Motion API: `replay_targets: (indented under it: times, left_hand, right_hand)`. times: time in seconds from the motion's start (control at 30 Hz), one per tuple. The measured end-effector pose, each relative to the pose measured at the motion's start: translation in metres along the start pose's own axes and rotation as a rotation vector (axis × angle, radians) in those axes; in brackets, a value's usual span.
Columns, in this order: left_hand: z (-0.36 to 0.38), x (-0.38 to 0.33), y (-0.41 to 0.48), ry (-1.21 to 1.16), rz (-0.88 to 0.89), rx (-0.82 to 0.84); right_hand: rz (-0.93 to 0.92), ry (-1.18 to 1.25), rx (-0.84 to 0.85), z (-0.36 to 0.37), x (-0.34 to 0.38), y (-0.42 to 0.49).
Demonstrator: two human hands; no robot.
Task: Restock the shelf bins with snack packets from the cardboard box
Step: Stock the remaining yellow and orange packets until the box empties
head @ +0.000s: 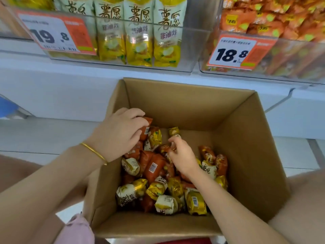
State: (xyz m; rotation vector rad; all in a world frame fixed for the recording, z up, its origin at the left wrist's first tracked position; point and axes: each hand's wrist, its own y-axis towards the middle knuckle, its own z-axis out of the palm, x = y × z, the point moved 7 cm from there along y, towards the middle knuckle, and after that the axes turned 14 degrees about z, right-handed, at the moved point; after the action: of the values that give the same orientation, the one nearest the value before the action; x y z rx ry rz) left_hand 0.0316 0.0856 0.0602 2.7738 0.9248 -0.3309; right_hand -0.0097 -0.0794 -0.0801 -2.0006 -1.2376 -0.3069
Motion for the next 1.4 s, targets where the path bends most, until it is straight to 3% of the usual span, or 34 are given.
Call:
replay_targets:
  times: [0.23, 0.47, 0.6, 0.83, 1.27, 1.4]
  left_hand:
    - [0.006, -0.005, 0.010, -0.022, 0.017, 0.106]
    - [0.009, -0.003, 0.016, -0.009, -0.012, 0.200]
    - [0.004, 0.000, 0.016, -0.012, -0.042, 0.178]
    - [-0.001, 0.009, 0.012, 0.011, -0.069, 0.160]
    - [-0.003, 0.003, 0.015, -0.009, -0.063, 0.149]
    - [-0.002, 0.002, 0.015, 0.014, -0.066, 0.186]
  right_hand:
    - [0.094, -0.214, 0.225, 0.058, -0.030, 0.020]
    - [-0.009, -0.555, 0.181, 0.093, -0.021, 0.026]
    - [-0.045, -0.654, 0.259, 0.119, -0.013, 0.027]
    - [0.126, -0.603, 0.305, 0.138, -0.009, 0.047]
    - [0.389, -0.205, 0.240, 0.134, -0.021, 0.041]
    - [0.388, -0.127, 0.195, 0.131, -0.023, 0.041]
